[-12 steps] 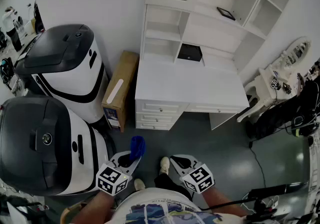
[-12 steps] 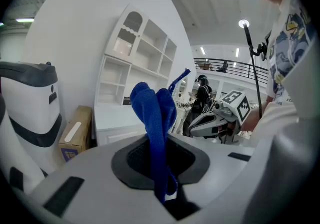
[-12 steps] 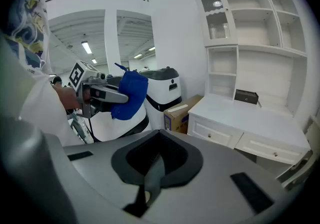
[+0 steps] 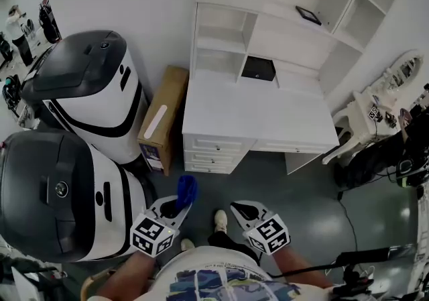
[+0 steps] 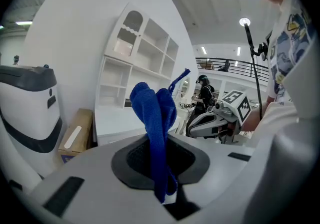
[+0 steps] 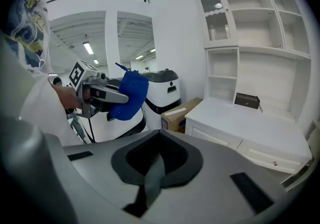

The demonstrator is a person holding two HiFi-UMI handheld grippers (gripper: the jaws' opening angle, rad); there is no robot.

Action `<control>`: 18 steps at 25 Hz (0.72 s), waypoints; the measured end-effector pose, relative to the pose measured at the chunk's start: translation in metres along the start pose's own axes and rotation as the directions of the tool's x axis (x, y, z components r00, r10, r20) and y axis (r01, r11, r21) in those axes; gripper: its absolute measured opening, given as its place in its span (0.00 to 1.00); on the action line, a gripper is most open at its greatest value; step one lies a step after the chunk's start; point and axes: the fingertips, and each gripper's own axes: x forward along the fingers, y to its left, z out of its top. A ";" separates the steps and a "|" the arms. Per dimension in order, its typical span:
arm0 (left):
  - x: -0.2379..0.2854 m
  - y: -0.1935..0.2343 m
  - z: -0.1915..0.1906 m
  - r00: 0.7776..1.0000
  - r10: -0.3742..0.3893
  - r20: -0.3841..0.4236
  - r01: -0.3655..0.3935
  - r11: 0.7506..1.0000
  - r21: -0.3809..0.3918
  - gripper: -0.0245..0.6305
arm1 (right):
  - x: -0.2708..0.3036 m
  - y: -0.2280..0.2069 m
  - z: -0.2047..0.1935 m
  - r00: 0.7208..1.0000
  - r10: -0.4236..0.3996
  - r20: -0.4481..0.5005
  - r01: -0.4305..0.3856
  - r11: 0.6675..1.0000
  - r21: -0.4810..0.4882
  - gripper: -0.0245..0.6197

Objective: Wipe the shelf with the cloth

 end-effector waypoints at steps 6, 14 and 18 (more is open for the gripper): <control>0.034 0.011 0.024 1.000 0.028 -0.003 -0.028 1.000 0.011 0.12 | 0.007 -0.048 0.015 1.000 0.011 0.023 -0.010 1.000 -0.014 0.08; 0.098 0.035 0.062 0.997 0.074 0.000 -0.074 0.997 0.024 0.12 | 0.018 -0.127 0.033 0.997 0.017 0.072 -0.014 0.999 -0.043 0.08; 0.129 0.046 0.080 0.995 0.103 0.004 -0.104 0.994 0.025 0.12 | 0.023 -0.161 0.035 0.996 0.030 0.086 -0.026 0.999 -0.044 0.14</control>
